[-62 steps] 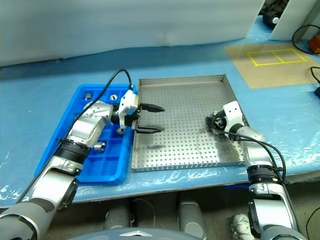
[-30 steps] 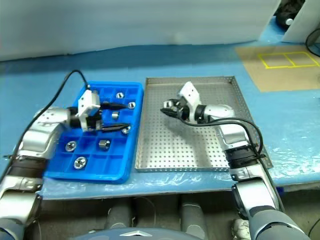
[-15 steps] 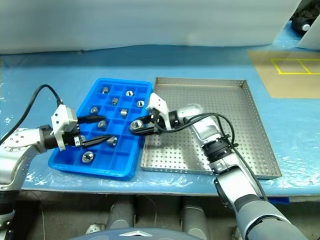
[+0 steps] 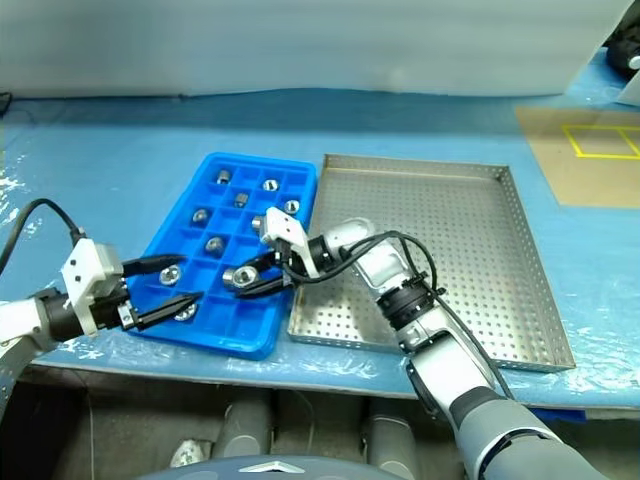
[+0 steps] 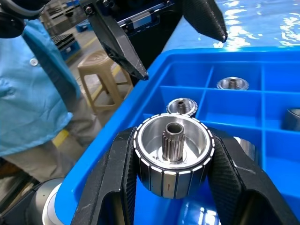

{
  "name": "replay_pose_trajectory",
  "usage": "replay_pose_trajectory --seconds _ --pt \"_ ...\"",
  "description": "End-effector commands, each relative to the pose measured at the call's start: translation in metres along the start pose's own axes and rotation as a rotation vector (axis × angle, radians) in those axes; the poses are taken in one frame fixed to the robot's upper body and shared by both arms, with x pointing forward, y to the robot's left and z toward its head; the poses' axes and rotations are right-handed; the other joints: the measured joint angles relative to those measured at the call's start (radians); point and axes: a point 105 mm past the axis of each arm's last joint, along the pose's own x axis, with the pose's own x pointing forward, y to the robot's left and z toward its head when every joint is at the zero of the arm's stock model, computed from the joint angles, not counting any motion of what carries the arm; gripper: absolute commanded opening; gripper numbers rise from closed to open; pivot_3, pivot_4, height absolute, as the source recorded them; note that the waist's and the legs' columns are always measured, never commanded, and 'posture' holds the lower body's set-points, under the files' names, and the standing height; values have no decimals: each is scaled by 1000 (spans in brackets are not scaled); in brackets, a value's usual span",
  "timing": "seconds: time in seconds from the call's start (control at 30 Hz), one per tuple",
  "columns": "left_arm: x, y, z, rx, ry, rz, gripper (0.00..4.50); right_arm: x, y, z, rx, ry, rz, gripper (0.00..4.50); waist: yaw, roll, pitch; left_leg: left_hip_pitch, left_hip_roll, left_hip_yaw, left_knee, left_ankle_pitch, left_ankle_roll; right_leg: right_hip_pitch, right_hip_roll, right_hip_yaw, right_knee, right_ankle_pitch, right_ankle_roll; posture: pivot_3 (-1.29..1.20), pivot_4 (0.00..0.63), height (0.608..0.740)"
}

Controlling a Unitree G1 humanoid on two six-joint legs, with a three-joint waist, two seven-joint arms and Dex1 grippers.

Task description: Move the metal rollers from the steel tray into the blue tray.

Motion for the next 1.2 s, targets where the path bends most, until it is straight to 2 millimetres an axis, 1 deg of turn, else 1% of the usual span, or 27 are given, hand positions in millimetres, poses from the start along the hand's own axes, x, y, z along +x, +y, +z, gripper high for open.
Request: replay_pose_trajectory --seconds 0.03,0.2,0.4,0.47,0.5,0.6,0.63,0.8,0.93,1.07,1.13,1.2 --pt "-8 -2 13 42 -18 28 3731 9 7 12 -35 -22 73 1667 10 0 0 0 0 0 0 0 0 0 0 0 0 0 0 420 150 740" --pt "-7 -6 13 35 -17 33 3731 14 14 10 -7 -11 130 1667 30 0 0 0 0 -1 -1 0 0 0 0 0 0 -1 1 428 150 740" --pt "-3 -6 14 36 -23 23 3731 10 20 5 33 13 177 1667 41 0 0 0 0 -1 -1 0 0 0 0 0 0 -1 1 409 150 740" --pt "-1 -4 14 38 -24 20 3731 9 20 4 37 16 180 2410 41 0 0 0 0 -1 -1 0 0 0 0 0 0 -1 1 399 150 740" --pt "0 -3 14 41 -25 17 3731 8 20 3 37 18 179 2661 41 0 0 0 0 -1 -1 0 0 0 0 0 1 -1 1 395 150 740" --pt "3 -1 15 46 -31 8 3731 5 17 1 45 30 151 3691 40 0 0 0 0 -1 -1 0 -1 0 0 0 1 -1 1 375 150 740" --pt "4 -1 16 48 -33 5 3731 4 15 1 49 34 136 3962 39 0 0 0 0 -1 -1 0 -1 0 0 0 1 -1 0 366 150 740" --pt "11 2 18 59 -44 -22 3731 -1 6 2 22 26 59 3962 34 0 0 0 0 -1 0 1 -2 0 0 0 1 -1 0 332 150 740" --pt "20 6 21 71 -64 -51 3731 -11 -4 6 -10 9 -26 3962 28 0 0 1 0 -1 0 1 -2 0 0 0 2 -1 0 282 150 740" --pt "34 12 25 86 -93 -92 3731 -35 -17 12 -28 -1 -136 3962 27 -1 0 1 0 -1 0 3 -4 0 0 0 4 -1 0 209 150 740" --pt "45 14 29 96 -117 -124 3731 -54 -24 16 -29 -9 -214 3962 26 -1 0 1 -1 -1 2 3 -4 1 0 0 5 0 0 166 150 740" --pt "53 15 31 104 -133 -151 3731 -68 -27 18 -29 -12 -271 3962 20 -1 -1 2 -1 -1 3 3 -5 1 0 1 7 0 0 119 150 740"
